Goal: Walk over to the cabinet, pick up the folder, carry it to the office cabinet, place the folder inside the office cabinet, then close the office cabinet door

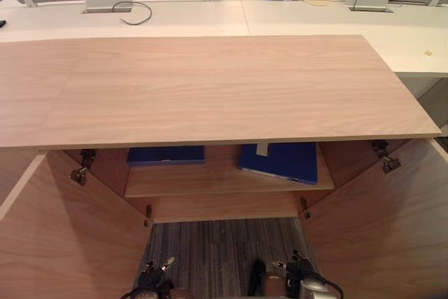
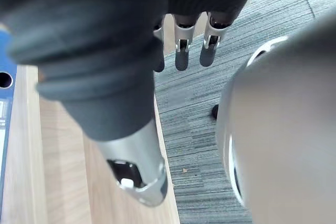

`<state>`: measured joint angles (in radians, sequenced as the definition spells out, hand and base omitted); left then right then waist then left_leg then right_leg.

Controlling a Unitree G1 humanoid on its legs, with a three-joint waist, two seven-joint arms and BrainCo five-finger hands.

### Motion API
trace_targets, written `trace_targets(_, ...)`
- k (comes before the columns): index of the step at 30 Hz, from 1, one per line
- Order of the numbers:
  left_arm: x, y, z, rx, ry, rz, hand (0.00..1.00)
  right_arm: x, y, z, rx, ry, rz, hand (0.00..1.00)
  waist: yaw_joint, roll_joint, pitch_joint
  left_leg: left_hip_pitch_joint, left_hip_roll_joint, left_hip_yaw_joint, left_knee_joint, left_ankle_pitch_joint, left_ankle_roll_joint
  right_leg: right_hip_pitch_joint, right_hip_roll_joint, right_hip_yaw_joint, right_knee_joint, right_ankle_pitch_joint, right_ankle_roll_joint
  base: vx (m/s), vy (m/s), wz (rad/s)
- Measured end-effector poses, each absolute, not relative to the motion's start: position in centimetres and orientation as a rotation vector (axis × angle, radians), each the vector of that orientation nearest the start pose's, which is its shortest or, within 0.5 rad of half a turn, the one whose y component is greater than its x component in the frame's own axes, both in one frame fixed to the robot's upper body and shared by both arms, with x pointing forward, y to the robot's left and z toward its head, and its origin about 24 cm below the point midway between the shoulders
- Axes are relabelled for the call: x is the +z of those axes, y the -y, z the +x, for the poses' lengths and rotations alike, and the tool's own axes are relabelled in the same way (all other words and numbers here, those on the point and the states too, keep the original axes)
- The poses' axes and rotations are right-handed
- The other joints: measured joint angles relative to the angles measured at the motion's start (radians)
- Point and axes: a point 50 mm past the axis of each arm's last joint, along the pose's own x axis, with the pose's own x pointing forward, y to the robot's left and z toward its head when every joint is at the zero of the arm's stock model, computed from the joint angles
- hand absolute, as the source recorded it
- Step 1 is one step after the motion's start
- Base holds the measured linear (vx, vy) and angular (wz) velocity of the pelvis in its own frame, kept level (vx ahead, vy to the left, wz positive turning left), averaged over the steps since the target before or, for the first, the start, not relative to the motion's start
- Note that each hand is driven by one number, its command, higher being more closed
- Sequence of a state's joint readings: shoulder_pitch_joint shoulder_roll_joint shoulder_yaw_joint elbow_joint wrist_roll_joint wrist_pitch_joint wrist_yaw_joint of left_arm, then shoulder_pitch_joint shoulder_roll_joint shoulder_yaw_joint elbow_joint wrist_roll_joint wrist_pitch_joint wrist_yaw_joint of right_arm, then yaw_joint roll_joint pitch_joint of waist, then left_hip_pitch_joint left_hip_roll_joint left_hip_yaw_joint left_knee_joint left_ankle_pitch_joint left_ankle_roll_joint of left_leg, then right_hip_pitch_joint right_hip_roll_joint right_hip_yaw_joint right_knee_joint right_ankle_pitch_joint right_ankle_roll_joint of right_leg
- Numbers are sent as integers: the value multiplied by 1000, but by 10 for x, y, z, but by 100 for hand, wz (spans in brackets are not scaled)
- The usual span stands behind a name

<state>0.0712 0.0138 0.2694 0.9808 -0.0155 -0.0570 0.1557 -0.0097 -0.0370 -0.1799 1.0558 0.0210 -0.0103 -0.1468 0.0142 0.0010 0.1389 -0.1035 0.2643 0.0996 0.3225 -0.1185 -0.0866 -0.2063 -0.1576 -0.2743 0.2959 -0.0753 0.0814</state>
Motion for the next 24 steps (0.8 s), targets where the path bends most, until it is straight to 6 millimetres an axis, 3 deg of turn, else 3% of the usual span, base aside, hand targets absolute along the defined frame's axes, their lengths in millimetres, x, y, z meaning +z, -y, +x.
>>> trace_targets(1,-152,-199,113,401,-983,-31,0,-155,197,122,-359,-1044,16,0,1,6,6,-33,-28,3,73,-28,-37,29,-10,-11,-11,0,0,-19,57,64)
trace_targets(2,-152,-196,114,376,-983,-20,0,-155,200,118,-379,-1051,26,0,0,15,6,-43,-65,28,78,-59,-38,43,-13,-15,-13,1,1,-14,94,54)
trace_targets(3,-152,-195,115,370,-981,-21,0,-155,199,118,-381,-1052,31,0,2,11,7,-39,-71,24,71,-69,-39,45,-15,-11,-13,2,3,6,115,30)
trace_targets(8,-151,-196,117,337,-980,20,0,-157,195,116,-375,-1062,38,0,11,2,0,29,-133,68,-108,14,-19,97,-14,61,-198,119,12,66,88,1)
trace_targets(20,-155,-192,109,300,-1018,48,0,-157,195,107,-388,-1069,10,0,5,3,-25,149,-133,101,-208,16,-22,200,9,71,-306,133,14,101,31,-8)
trace_targets(24,-154,-193,110,286,-1007,66,0,-140,196,133,-394,-925,-7,0,5,4,-23,155,-136,113,-213,16,-22,201,9,86,-319,142,14,-5,32,-11)
